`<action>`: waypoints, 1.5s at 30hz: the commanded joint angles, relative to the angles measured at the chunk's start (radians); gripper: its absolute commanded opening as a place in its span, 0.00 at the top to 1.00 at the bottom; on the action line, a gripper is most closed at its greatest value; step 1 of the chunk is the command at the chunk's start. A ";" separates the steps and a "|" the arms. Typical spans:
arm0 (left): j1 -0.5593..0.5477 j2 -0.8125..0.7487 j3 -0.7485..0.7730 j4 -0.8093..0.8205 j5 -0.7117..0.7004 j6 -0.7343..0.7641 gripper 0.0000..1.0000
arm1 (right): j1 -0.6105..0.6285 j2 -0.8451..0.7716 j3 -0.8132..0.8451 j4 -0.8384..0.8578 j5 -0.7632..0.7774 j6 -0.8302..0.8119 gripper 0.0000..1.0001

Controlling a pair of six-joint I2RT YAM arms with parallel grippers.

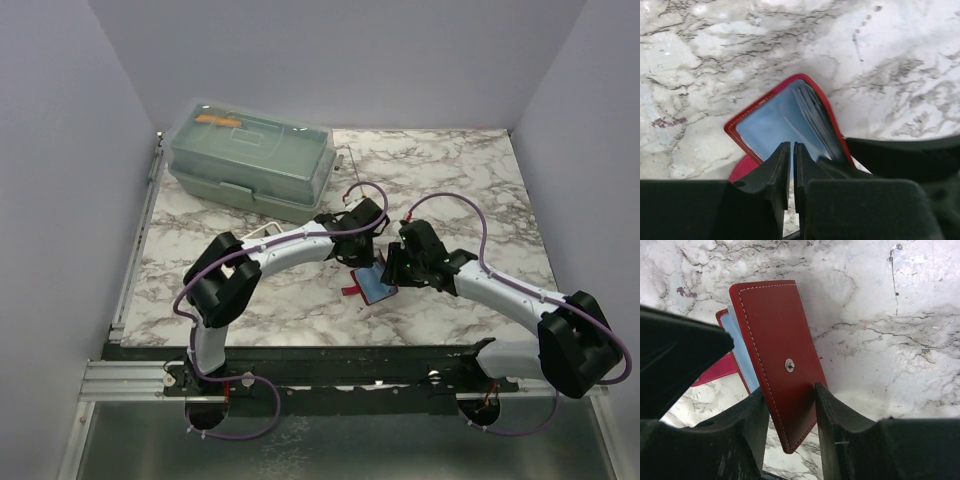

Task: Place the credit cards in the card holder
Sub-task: Open the card holder at the center of the board.

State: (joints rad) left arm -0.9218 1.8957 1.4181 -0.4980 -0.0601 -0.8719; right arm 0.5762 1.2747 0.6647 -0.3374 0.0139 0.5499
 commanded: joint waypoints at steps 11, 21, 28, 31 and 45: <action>0.018 0.075 -0.004 0.110 0.044 -0.031 0.88 | 0.002 -0.032 -0.006 -0.028 0.021 0.024 0.50; 0.023 -0.029 -0.064 0.108 -0.004 -0.007 0.83 | 0.002 -0.028 -0.002 -0.042 0.031 0.019 0.42; 0.035 -0.041 -0.060 0.115 0.111 -0.010 0.80 | 0.002 -0.045 0.016 -0.075 0.031 0.020 0.36; 0.034 -0.015 -0.042 0.119 0.133 -0.013 0.80 | 0.001 -0.063 0.025 -0.101 0.038 0.024 0.35; 0.033 0.005 -0.041 0.128 0.146 -0.001 0.80 | 0.002 -0.073 0.043 -0.125 0.064 0.017 0.30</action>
State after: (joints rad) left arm -0.8883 1.8771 1.3540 -0.3832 0.0628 -0.8848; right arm 0.5762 1.2087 0.6731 -0.4301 0.0422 0.5697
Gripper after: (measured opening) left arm 0.199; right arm 0.676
